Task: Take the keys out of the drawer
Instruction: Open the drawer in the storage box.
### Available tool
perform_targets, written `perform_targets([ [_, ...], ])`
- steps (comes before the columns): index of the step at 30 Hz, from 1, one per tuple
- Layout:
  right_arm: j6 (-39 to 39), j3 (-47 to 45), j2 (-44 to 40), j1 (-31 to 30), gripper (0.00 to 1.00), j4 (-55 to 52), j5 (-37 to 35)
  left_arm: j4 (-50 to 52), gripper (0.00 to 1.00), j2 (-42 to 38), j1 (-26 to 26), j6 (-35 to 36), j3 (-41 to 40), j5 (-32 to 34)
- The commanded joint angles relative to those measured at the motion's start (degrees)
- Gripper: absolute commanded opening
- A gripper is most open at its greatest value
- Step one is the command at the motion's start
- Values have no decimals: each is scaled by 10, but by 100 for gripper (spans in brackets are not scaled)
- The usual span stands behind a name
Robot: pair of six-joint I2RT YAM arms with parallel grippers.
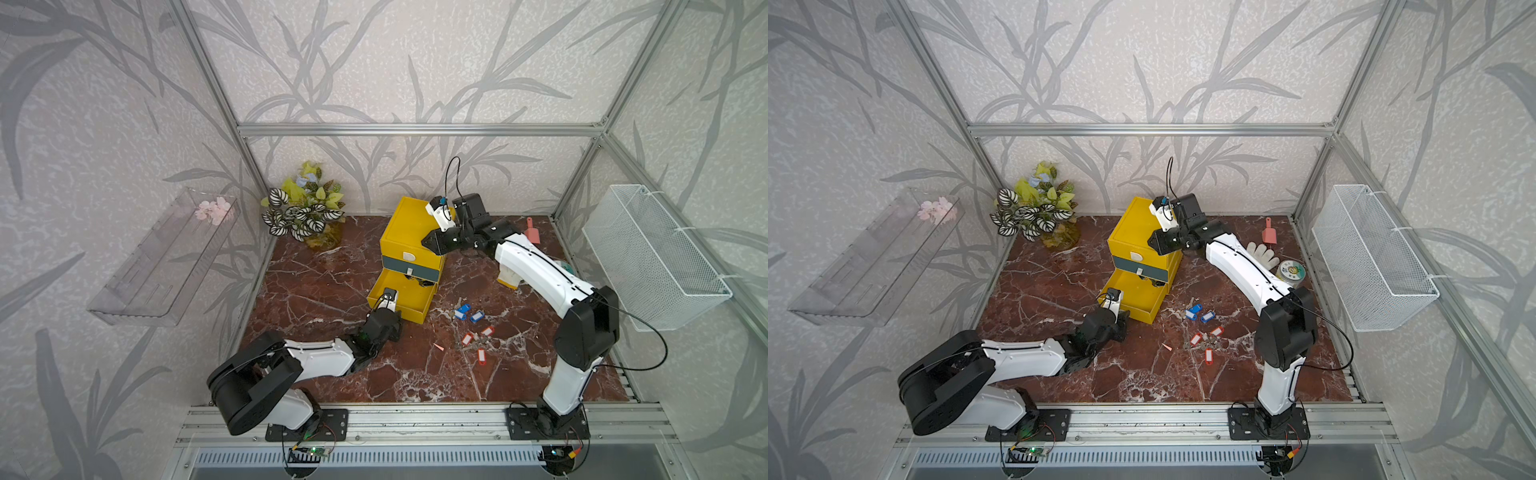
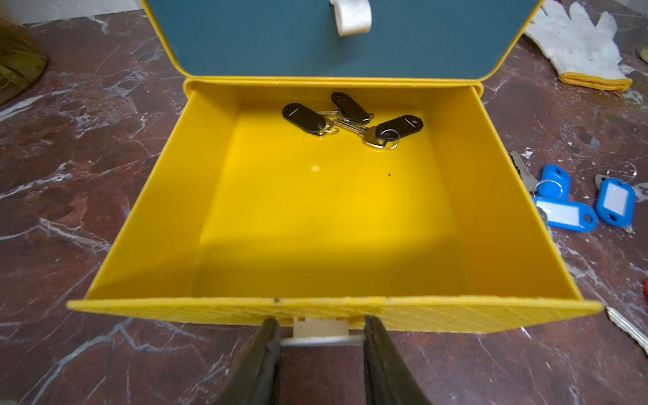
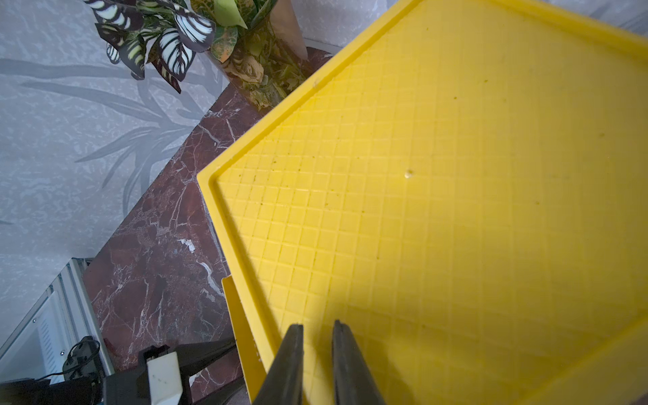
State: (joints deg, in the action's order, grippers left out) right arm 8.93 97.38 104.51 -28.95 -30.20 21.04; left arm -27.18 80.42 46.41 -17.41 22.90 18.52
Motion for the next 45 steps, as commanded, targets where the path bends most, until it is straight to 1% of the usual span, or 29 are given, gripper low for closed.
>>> perform_targets([
  [1, -7, -7, 4, -3, 19, -73, -22, 37, 32, -20, 5, 1, -15, 19],
  [3, -10, -7, 3, -3, 19, -74, -25, 66, 32, -21, 9, 3, -9, 20],
  [9, -12, -11, -7, -5, 20, -75, -29, 62, 32, -51, 25, 3, -40, 39],
  [14, -15, -28, -24, -9, 19, -74, -40, 76, 32, -75, 35, 7, -50, 43],
  [16, -14, -35, -29, -10, 20, -73, -44, 98, 33, -78, 41, 8, -46, 47],
  [21, -14, -40, -29, -10, 20, -73, -43, 133, 33, -87, 52, -13, -54, 47],
  [26, -17, -38, -40, -18, 22, -83, -54, 153, 35, -139, 60, -22, -66, 58],
  [28, -23, -38, -53, -29, 24, -94, -73, 162, 38, -168, 60, -22, -66, 63],
  [30, -29, -40, -64, -44, 25, -104, -94, 167, 39, -203, 60, -19, -65, 67],
  [33, -53, -38, -96, -88, 27, -124, -148, 179, 40, -250, 59, -26, -64, 82],
  [35, -76, -35, -102, -126, 29, -140, -171, 204, 40, -274, 58, -53, -56, 114],
  [36, -83, -33, -101, -143, 29, -145, -180, 216, 40, -281, 57, -71, -53, 137],
  [38, -95, -34, -93, -174, 30, -154, -192, 223, 40, -288, 51, -78, -51, 156],
  [40, -96, -28, -76, -190, 30, -170, -206, 230, 40, -291, 39, -77, -44, 149],
  [42, -87, -26, -59, -192, 30, -180, -213, 225, 40, -284, 26, -71, -38, 139],
  [45, -90, -24, -45, -194, 30, -173, -217, 221, 40, -274, 8, -84, -31, 132],
])
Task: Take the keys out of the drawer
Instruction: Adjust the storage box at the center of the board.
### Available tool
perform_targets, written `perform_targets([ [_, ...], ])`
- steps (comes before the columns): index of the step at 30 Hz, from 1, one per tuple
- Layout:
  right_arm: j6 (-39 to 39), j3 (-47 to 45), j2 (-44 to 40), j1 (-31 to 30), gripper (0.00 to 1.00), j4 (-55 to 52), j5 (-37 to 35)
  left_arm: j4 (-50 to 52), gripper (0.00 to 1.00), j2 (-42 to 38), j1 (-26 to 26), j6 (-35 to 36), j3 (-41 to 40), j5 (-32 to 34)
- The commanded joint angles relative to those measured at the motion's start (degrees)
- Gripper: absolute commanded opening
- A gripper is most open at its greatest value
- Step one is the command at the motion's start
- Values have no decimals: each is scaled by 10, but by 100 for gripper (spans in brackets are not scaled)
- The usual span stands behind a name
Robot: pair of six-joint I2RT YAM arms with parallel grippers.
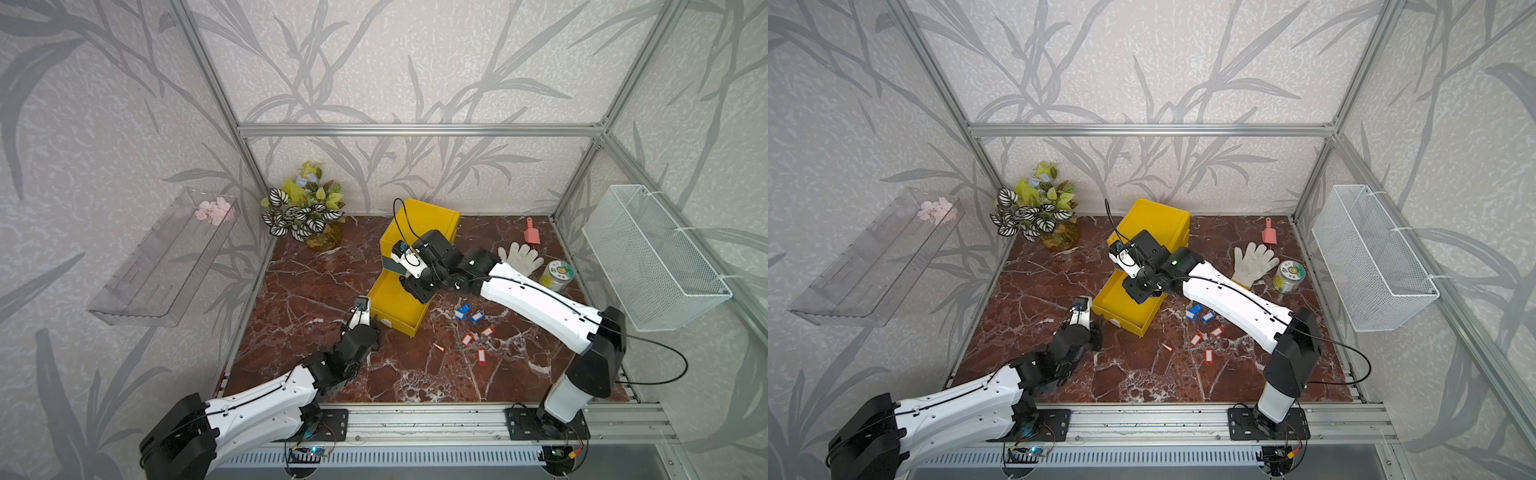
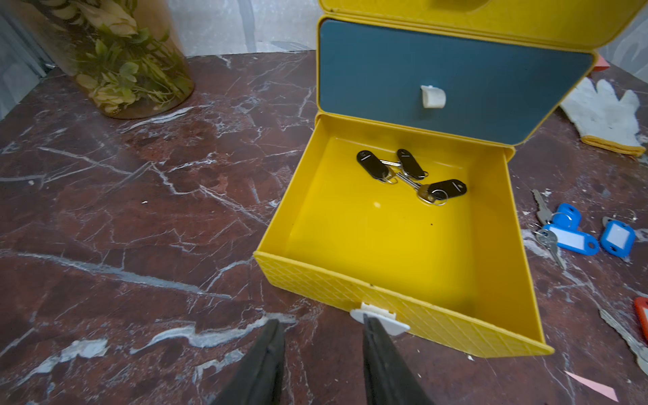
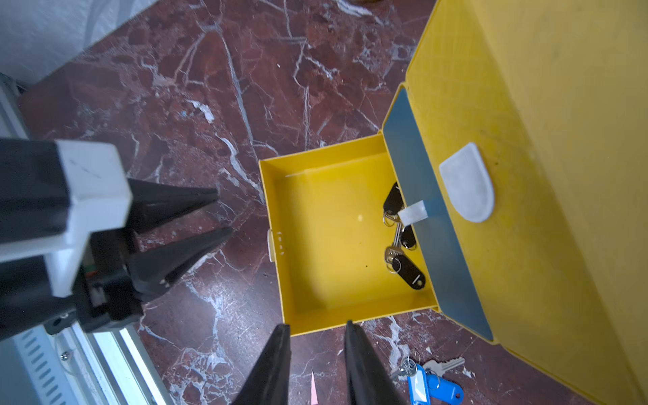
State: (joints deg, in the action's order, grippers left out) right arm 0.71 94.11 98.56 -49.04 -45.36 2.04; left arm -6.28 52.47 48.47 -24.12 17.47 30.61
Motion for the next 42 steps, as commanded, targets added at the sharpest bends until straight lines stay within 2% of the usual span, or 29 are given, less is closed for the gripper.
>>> perform_targets([
  [1, -13, 5, 17, 5, 31, -12, -18, 15, 39, 8, -19, -26, 24, 11],
  [4, -39, 14, 50, -15, 31, -23, -10, 42, 39, 12, -43, -62, 30, 4],
  [8, -59, 81, 139, -49, 31, -80, -97, 66, 39, 17, -79, -80, 33, -20],
  [14, -37, 139, 223, -52, 32, -116, -212, 82, 39, -23, -102, -75, 28, -11],
  [19, -41, 159, 272, -49, 32, -140, -261, 89, 39, -41, -108, -66, 23, -9],
  [31, -55, 112, 270, -22, 33, -123, -283, 91, 39, -67, -109, -72, 3, -16],
  [42, -76, 56, 240, 11, 34, -83, -299, 80, 39, -54, -110, -71, 2, -19],
])
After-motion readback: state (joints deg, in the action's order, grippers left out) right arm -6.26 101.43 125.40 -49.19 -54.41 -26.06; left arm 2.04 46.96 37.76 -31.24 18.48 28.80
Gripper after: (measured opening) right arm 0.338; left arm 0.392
